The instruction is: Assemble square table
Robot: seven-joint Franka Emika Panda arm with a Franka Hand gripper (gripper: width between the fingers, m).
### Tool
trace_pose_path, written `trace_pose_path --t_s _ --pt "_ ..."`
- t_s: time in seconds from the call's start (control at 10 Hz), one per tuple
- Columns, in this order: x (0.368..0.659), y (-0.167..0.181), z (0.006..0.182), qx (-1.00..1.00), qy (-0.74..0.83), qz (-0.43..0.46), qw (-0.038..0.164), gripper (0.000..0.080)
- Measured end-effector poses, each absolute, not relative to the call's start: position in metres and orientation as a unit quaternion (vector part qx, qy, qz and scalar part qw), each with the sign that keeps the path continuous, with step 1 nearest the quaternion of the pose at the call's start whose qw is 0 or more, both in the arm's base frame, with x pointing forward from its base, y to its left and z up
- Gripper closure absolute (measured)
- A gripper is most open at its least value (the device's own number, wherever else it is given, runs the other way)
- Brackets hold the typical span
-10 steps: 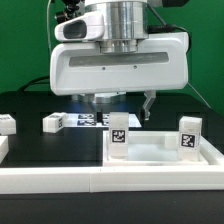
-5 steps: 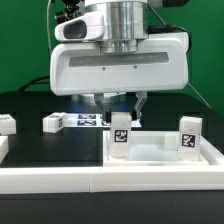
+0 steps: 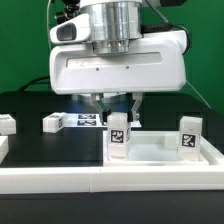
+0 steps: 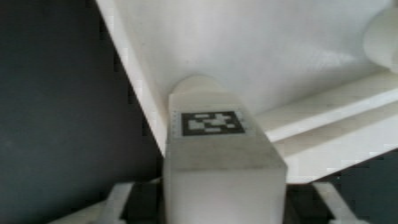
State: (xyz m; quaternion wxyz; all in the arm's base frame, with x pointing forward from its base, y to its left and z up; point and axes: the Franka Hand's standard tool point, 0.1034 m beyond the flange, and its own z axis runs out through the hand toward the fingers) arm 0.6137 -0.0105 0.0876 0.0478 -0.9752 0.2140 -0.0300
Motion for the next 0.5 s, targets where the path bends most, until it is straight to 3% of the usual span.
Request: trace_pose_path --t_s 0.5 --pt "0.6181 -0.0011 0.0866 -0.873 0.481 -0.04 0.062 0.0509"
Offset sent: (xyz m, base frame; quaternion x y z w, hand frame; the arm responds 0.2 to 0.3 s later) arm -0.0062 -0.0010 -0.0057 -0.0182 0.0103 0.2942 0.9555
